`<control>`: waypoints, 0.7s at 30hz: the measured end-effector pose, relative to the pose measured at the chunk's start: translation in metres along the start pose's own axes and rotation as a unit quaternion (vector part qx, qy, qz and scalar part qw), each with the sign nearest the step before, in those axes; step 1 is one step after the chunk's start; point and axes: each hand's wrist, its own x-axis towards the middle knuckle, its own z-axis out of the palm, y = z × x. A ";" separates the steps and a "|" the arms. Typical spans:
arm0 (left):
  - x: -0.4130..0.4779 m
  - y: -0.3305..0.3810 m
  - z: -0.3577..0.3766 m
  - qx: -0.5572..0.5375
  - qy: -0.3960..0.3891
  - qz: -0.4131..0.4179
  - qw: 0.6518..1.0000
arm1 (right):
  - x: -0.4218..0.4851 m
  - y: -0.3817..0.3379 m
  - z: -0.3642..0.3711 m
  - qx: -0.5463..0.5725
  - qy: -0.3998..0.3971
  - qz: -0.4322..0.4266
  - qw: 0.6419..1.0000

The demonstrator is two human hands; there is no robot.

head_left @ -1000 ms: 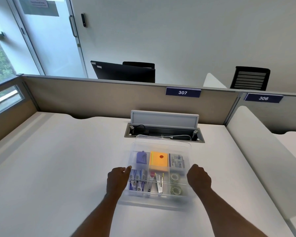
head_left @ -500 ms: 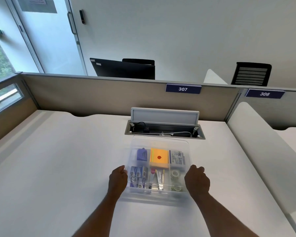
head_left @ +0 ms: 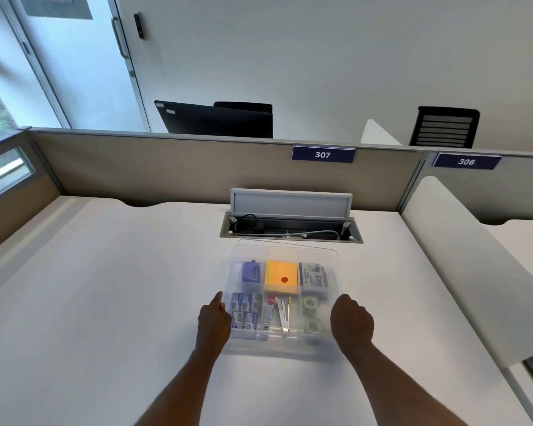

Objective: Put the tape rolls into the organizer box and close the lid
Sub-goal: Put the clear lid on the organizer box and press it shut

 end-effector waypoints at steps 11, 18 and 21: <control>-0.006 -0.004 0.006 -0.033 -0.004 -0.018 0.999 | -0.010 0.015 0.007 0.049 -0.068 -0.041 0.996; -0.009 -0.006 0.005 -0.083 -0.037 -0.037 0.995 | 0.006 0.021 0.025 0.121 -0.109 -0.036 0.986; -0.011 -0.005 0.007 -0.099 -0.024 -0.039 0.994 | 0.008 0.024 0.028 0.150 -0.140 -0.027 0.978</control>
